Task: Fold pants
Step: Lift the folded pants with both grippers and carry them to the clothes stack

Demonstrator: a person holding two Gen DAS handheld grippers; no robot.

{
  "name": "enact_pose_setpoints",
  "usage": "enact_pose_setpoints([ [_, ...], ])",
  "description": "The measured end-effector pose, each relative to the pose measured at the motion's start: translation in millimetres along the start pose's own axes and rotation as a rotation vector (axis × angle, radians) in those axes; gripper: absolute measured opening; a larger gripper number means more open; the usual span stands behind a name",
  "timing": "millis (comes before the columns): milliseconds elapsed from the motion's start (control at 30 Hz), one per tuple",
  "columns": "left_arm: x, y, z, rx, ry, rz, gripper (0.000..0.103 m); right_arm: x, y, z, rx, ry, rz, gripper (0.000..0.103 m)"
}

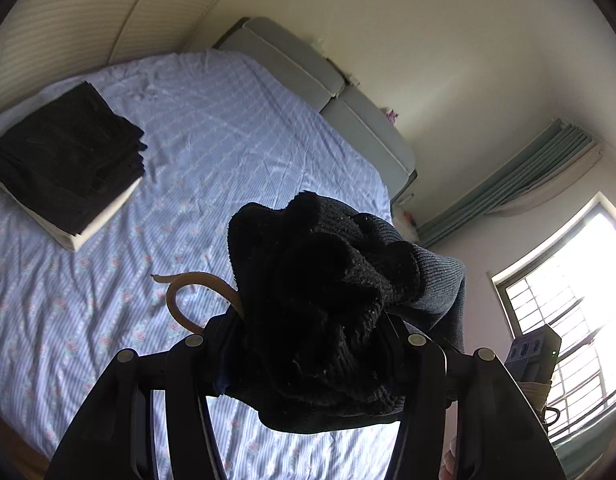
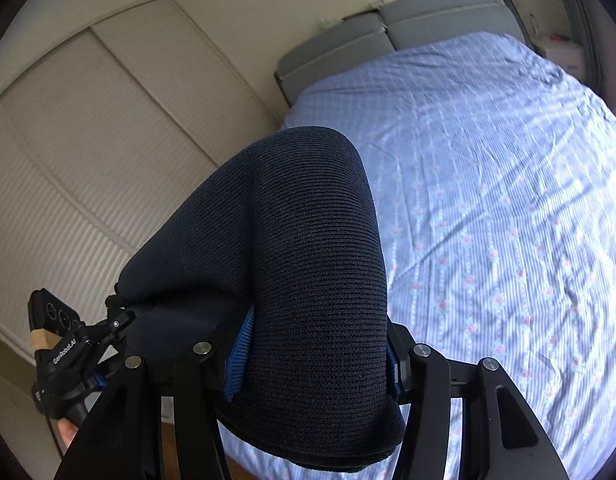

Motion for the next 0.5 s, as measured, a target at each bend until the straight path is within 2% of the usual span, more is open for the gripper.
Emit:
enact_pose_setpoints([
  [200,-57,-7,30,0.027,0.030,-0.032,0.053,-20,24,56,-0.035,-0.011,-0.030,0.054],
  [333,-87,-25,69,0.023,0.046,0.008,0.053,-17,45,95,-0.028,0.000,-0.051,0.054],
  [500,-124,-47,122,0.046,0.037,0.059,0.053,7,83,147,0.039,0.019,-0.060,0.054],
])
Point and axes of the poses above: each gripper's, at about its wrist camera, not at the fingertips, and x roughly the way its jaws point, z to its left, y to its underside, the point moved 4 cm from there along x, roughly the way its jaws point, and after that the axes turned 2 degrees about -y, right-handed, at the moved point
